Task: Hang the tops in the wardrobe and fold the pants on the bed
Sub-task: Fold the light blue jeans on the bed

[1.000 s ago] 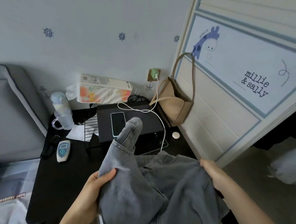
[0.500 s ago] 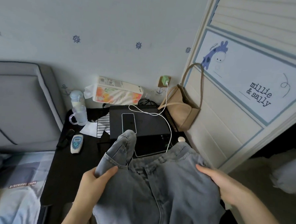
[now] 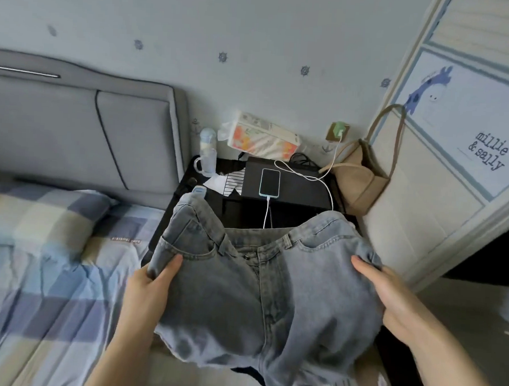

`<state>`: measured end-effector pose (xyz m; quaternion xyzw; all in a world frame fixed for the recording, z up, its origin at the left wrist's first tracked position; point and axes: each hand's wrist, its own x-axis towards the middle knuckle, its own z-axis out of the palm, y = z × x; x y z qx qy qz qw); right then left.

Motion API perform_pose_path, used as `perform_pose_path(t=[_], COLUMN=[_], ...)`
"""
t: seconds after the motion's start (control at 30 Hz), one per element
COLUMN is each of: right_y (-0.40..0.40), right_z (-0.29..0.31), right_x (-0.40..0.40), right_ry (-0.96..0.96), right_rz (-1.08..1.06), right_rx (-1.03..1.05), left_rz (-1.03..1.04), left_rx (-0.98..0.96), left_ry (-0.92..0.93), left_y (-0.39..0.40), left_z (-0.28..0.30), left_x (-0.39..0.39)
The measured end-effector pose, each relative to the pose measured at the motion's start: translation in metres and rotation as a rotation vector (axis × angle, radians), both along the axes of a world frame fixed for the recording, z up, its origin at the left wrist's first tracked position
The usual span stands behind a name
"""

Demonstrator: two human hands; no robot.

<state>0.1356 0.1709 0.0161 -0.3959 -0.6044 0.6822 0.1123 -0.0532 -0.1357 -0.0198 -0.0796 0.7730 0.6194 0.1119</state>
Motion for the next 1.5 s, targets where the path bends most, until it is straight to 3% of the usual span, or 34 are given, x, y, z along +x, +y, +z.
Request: perform_pose_path(t=[0.17, 0.5, 0.63, 0.77, 0.9, 1.1, 1.2, 1.4, 1.5], right_y=[-0.064, -0.193, -0.268, -0.343, -0.415, -0.492, -0.514, -0.551, -0.573], right_z=[0.008, 0.016, 0.015, 0.012, -0.006, -0.032, -0.040, -0.036, -0.033], right_x=[0.028, -0.006, -0.042, -0.080, -0.118, -0.163, -0.188, -0.257, -0.312], right_ry=[0.050, 0.197, 0.244, 0.174, -0.046, -0.159, -0.059, 0.236, 0.289], right_rz=[0.201, 0.521, 0.629, 0.740, 0.769, 0.863, 0.881, 0.953, 0.987], right_rx=[-0.166, -0.250, -0.147, -0.166, -0.323, -0.234, -0.192, 0.069, 0.026], left_rz=[0.141, 0.563, 0.764, 0.812, 0.774, 0.829, 0.897, 1.109, 1.178], left_rx=[0.112, -0.122, -0.151, 0.045, 0.213, 0.337, 0.377, 0.323, 0.286], left_ry=[-0.024, 0.110, 0.199, 0.129, 0.002, -0.108, -0.089, 0.138, 0.207], left_y=[-0.067, -0.274, -0.370, -0.459, -0.539, -0.595, -0.612, -0.625, -0.625], left_z=[-0.009, -0.023, -0.041, -0.061, -0.071, -0.070, -0.069, -0.074, -0.075], left_x=[0.070, 0.166, 0.202, 0.229, 0.250, 0.244, 0.231, 0.190, 0.157])
